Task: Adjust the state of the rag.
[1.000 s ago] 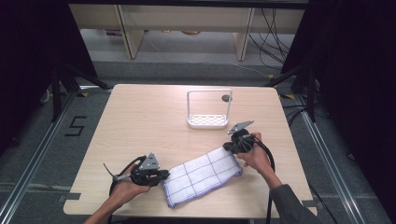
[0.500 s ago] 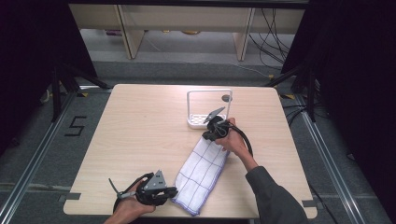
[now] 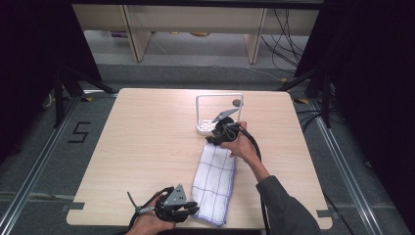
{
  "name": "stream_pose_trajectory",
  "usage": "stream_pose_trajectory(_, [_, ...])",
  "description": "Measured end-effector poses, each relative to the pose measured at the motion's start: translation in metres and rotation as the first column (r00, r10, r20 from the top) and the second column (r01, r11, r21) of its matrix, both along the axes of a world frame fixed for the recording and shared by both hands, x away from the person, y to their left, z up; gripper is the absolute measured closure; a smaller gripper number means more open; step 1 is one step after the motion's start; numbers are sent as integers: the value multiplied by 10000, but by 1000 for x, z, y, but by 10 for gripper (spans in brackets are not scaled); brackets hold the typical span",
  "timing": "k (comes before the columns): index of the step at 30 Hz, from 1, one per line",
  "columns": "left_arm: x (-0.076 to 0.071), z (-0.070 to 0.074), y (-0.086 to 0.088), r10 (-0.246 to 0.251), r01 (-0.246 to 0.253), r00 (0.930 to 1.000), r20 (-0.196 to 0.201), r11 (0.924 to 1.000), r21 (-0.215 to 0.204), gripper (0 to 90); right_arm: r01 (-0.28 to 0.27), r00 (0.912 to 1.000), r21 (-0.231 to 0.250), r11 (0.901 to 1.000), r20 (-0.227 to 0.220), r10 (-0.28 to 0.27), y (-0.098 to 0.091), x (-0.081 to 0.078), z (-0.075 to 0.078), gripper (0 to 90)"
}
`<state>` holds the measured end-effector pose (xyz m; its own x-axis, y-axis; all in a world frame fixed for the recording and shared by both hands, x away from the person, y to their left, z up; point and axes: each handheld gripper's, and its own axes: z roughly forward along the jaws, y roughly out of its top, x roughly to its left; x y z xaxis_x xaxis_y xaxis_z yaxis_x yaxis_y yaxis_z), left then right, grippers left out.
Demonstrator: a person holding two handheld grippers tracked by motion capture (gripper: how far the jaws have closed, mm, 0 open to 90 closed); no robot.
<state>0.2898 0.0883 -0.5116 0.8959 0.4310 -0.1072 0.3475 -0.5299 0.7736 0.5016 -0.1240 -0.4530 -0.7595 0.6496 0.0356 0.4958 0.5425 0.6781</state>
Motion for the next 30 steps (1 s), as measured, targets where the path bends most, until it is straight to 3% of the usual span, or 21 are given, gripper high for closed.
stream_pose_trajectory(1, [1,0,-2,-131,130,9998,155,9999,106,789,-254,9996,419,9988,125,249,-5,-3,4,537])
stream_pose_trajectory(2, [0,0,-5,-100,100,9999,91,9999,77,788,-213,9997,416,9989,126,208,-11,-6,9,516])
stream_pose_trajectory(3, [-3,-1,-9,-77,76,10000,-19,9999,-77,784,-11,9993,514,9987,366,-7,-16,-10,12,508])
stream_pose_trajectory(6, [-4,2,-13,-408,406,9991,-126,9991,-146,729,345,9987,850,9958,355,-377,-33,-22,17,494])
stream_pose_trajectory(7, [-5,4,-12,-380,375,9990,-219,9991,-213,689,487,9986,754,9960,149,-500,-39,-27,19,486])
stream_pose_trajectory(8, [-5,6,-11,-270,250,9990,-344,9982,-552,637,635,9967,944,9935,443,-679,-43,-29,15,477])
stream_pose_trajectory(9, [-3,10,-8,-122,92,9985,-529,9983,-567,581,617,9974,760,9952,316,-643,-49,-32,15,476])
stream_pose_trajectory(10, [-1,14,-7,-82,36,9985,-550,9965,-841,521,821,9965,793,9935,103,-832,-52,-35,13,467])
stream_pose_trajectory(11, [3,19,-4,-70,29,9986,-528,9970,-768,471,928,9953,706,9932,223,-946,-55,-35,9,457])
stream_pose_trajectory(12, [9,23,-1,-50,19,9990,-434,9975,-708,446,969,9953,463,9942,29,-971,-60,-36,8,457])
stream_pose_trajectory(13, [14,27,2,175,-204,9992,-366,9964,-829,428,1204,9927,595,9909,-157,-1197,-62,-38,6,456])
stream_pose_trajectory(15, [27,34,7,720,-756,9967,-378,9918,-1030,409,1228,9922,379,9917,-261,-1219,-67,-38,1,449])
stream_pose_trajectory(16, [35,36,9,870,-893,9959,-259,9905,-1042,404,1340,9910,449,9900,-66,-1338,-69,-37,-4,450])
stream_pose_trajectory(18, [52,40,13,1296,-1302,9915,-132,9864,-1005,394,1439,9887,223,9893,-459,-1428,-71,-38,-6,447])
stream_pose_trajectory(19, [61,40,14,1445,-1451,9894,-135,9839,-1041,392,1474,9888,274,9887,-298,-1465,-71,-37,-9,445])
stream_pose_trajectory(21, [76,39,15,1820,-1830,9831,-189,9781,-989,387,1782,9823,182,9838,-615,-1768,-71,-37,-8,446])
stream_pose_trajectory(22, [82,39,15,1811,-1834,9829,-333,9787,-921,380,1514,9873,164,9883,-515,-1504,-72,-36,-8,446])
stream_pose_trajectory(24, [96,37,15,1780,-1846,9809,-780,9788,-883,362,1661,9856,201,9859,-360,-1653,-71,-35,-11,444])
stream_pose_trajectory(26, [107,35,14,2255,-2295,9726,-567,9702,-775,356,1670,9854,125,9859,-356,-1665,-72,-33,-13,438])
stream_pose_trajectory(29, [123,30,12,2494,-2538,9661,-661,9648,-691,354,1804,9829,66,9836,-391,-1800,-74,-30,-17,432])
stream_pose_trajectory(30, [129,29,11,2596,-2636,9635,-646,9626,-627,352,1932,9795,114,9811,-607,-1922,-74,-30,-17,428])
